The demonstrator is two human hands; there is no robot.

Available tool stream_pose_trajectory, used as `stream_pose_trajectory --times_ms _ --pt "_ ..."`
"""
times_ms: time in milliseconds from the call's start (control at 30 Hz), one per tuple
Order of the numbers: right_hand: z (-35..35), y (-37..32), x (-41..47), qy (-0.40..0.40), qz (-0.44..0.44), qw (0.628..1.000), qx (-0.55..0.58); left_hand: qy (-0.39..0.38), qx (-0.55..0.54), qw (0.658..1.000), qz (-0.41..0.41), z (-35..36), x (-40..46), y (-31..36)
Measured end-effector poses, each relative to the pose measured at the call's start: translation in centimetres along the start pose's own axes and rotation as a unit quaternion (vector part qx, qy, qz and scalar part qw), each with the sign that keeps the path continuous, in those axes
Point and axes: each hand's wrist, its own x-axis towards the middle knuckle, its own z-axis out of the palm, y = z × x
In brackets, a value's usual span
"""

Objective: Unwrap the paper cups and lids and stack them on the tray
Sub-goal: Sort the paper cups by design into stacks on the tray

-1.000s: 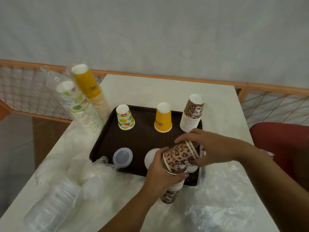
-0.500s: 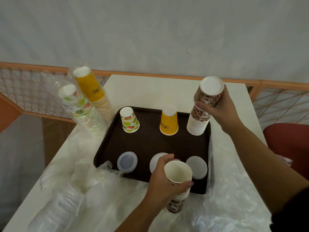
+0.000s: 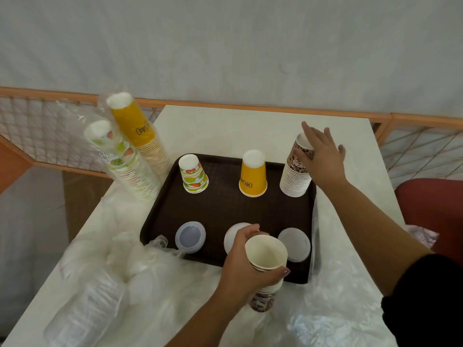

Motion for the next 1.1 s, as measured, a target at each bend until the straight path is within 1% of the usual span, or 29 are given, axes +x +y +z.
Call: stream_pose_trajectory --times_ms 33,67,100,133,167,200,233,267,300,333,400,533,700,767,867,1000,1033,1067,1100 --pt "-0.5 -0.7 -0.4 0.004 -0.007 1.000 -0.025 -0.002 0.000 1.000 0.001 0.0 -0.1 0.0" --pt "-1.3 -1.6 -1.2 0.014 -0.026 0.999 -0.020 -0.001 -0.001 1.000 0.004 0.0 -0.1 0.1" --pt "-2.1 -2.8 -2.1 0.010 -0.053 0.998 0.013 0.002 -0.003 1.000 0.008 0.1 -0.2 0.0" --pt "-3.0 -4.1 -3.4 -0.026 -0.080 0.994 0.064 0.006 -0.003 1.000 0.010 0.1 -0.1 0.0" --pt "-3.7 -5.1 -4.9 -0.105 -0.103 0.984 0.105 0.010 -0.001 1.000 0.010 0.2 -0.1 0.0" --pt "-4.3 -6.0 -6.6 -0.214 -0.120 0.964 0.106 0.012 0.002 1.000 0.009 0.3 -0.2 0.1" --pt "-4.5 -6.7 -8.2 -0.316 -0.137 0.937 0.059 0.012 0.005 1.000 0.005 0.3 -0.2 0.2" --pt "-4.3 -7.1 -9.7 -0.386 -0.157 0.909 -0.002 0.010 0.007 1.000 0.000 0.3 -0.2 0.3" --pt "-4.0 -7.2 -11.0 -0.423 -0.163 0.890 -0.045 0.006 0.010 1.000 -0.008 0.3 -0.2 0.5" --pt "-3.7 -7.3 -12.0 -0.438 -0.153 0.884 -0.066 0.000 0.016 1.000 -0.017 0.3 -0.2 0.7" --pt "-3.2 -7.3 -13.2 -0.433 -0.114 0.892 -0.058 -0.011 0.016 1.000 -0.025 0.3 -0.2 0.8" --pt "-2.7 -7.2 -13.7 -0.396 -0.108 0.911 -0.032 -0.011 0.016 1.000 -0.015 0.4 -0.5 0.4" --pt "-4.5 -7.3 -12.9 -0.353 -0.090 0.931 0.034 0.005 -0.039 0.999 -0.025 0.2 -0.6 0.5" --pt "-5.9 -6.6 -11.7 -0.365 -0.100 0.925 0.039 -0.001 -0.051 0.998 -0.037 0.2 -0.5 0.5" --pt "-7.2 -5.0 -10.2 -0.424 -0.097 0.900 0.042 0.005 -0.049 0.998 -0.038 0.2 -0.4 0.4" --pt "-5.9 -3.5 -9.6 -0.452 -0.127 0.878 -0.090 0.013 -0.030 0.999 -0.030 0.3 -0.3 0.1" --pt "-5.3 -3.5 -9.6 -0.441 -0.128 0.884 -0.091 0.011 -0.028 0.999 -0.033 0.4 -0.3 0.0" --pt "-4.9 -3.7 -9.4 -0.417 -0.128 0.897 -0.070 0.012 -0.029 0.999 -0.034 0.4 -0.3 -0.1" --pt "-4.7 -4.0 -8.8 -0.375 -0.123 0.918 -0.029 0.014 -0.030 0.999 -0.036 0.3 -0.3 -0.2"
